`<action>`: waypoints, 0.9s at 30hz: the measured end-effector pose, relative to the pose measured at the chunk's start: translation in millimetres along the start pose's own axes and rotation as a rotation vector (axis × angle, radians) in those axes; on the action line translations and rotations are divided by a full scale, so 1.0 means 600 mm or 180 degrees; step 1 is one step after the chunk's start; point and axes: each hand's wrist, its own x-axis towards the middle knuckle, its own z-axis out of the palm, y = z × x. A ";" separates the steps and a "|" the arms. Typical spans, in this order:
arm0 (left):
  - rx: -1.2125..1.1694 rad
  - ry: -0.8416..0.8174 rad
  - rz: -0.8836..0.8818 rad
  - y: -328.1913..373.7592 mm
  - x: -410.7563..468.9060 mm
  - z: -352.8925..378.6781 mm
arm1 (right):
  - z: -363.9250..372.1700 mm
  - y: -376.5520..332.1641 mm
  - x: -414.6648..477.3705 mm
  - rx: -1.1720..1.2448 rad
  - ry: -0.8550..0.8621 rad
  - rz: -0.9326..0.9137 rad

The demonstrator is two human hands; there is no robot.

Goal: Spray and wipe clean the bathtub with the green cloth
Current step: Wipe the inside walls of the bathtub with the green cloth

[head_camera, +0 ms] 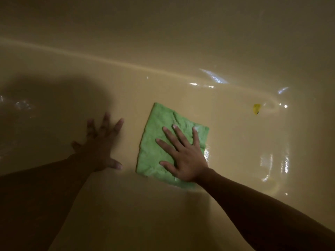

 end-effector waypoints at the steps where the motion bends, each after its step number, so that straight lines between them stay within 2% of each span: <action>1: -0.0003 0.0010 -0.0008 0.000 0.002 0.000 | 0.000 0.011 -0.014 -0.0012 -0.0086 0.0137; 4: 0.0043 0.0064 -0.0005 0.001 0.007 -0.001 | -0.008 0.044 -0.033 0.0063 -0.0213 0.0934; 8: 0.0077 0.0107 0.0034 0.001 0.010 -0.002 | -0.026 0.091 0.007 0.0447 -0.0076 0.2041; 10: 0.0102 0.0132 0.0066 0.001 0.012 -0.004 | -0.039 0.122 0.053 0.0623 0.0015 0.2357; 13: 0.0111 0.0221 0.0075 0.002 0.015 -0.007 | -0.059 0.150 0.123 0.0678 0.0061 0.2453; 16: 0.0089 0.0233 0.0048 0.001 0.023 -0.008 | -0.069 0.137 0.166 0.0586 0.0143 0.2315; 19: 0.0089 0.0231 -0.0005 0.001 0.027 -0.014 | -0.063 0.094 0.161 0.0314 0.0049 0.1663; 23: 0.0115 0.0298 -0.0013 0.001 0.034 -0.016 | -0.033 0.045 0.072 0.0060 -0.0082 0.0495; 27: 0.0127 0.0297 0.0117 -0.018 0.047 -0.011 | 0.004 0.043 -0.042 0.0048 -0.0254 0.0039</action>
